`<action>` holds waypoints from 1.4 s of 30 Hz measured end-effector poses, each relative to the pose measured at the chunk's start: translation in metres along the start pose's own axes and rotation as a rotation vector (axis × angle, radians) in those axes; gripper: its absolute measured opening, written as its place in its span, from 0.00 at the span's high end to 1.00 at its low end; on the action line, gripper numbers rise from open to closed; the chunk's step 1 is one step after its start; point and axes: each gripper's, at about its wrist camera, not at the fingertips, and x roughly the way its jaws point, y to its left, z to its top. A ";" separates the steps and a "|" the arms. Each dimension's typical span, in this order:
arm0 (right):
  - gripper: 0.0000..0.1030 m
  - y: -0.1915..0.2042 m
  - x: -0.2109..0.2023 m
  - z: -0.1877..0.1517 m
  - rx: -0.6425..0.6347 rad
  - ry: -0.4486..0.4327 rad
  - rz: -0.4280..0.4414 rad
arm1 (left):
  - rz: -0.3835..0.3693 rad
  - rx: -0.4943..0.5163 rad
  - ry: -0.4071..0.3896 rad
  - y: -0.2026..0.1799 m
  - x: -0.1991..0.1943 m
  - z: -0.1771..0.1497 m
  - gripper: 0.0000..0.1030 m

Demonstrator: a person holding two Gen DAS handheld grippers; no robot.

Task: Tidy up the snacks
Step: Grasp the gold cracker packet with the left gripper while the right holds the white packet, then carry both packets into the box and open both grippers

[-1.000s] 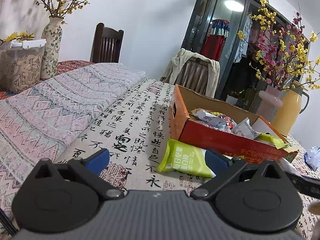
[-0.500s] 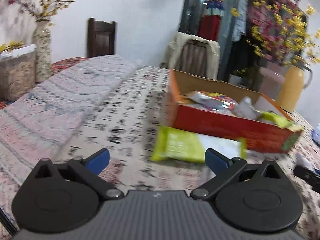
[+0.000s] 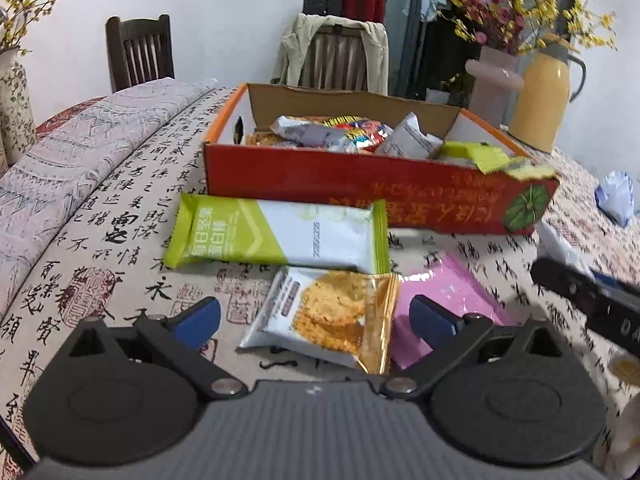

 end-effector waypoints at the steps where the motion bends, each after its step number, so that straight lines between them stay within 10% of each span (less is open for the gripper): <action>1: 0.53 0.000 -0.001 0.000 0.000 -0.002 0.005 | 0.003 -0.014 0.006 0.002 0.000 0.001 0.17; 8: 0.52 -0.003 -0.004 0.000 0.014 -0.013 0.044 | -0.021 -0.036 0.004 0.011 -0.002 -0.001 0.45; 26: 0.53 0.009 -0.011 0.004 -0.051 -0.024 0.044 | -0.033 -0.002 -0.144 0.012 -0.046 0.013 0.47; 42: 0.52 0.026 0.033 0.102 -0.131 -0.178 -0.063 | -0.006 -0.021 -0.299 0.000 -0.032 0.103 0.47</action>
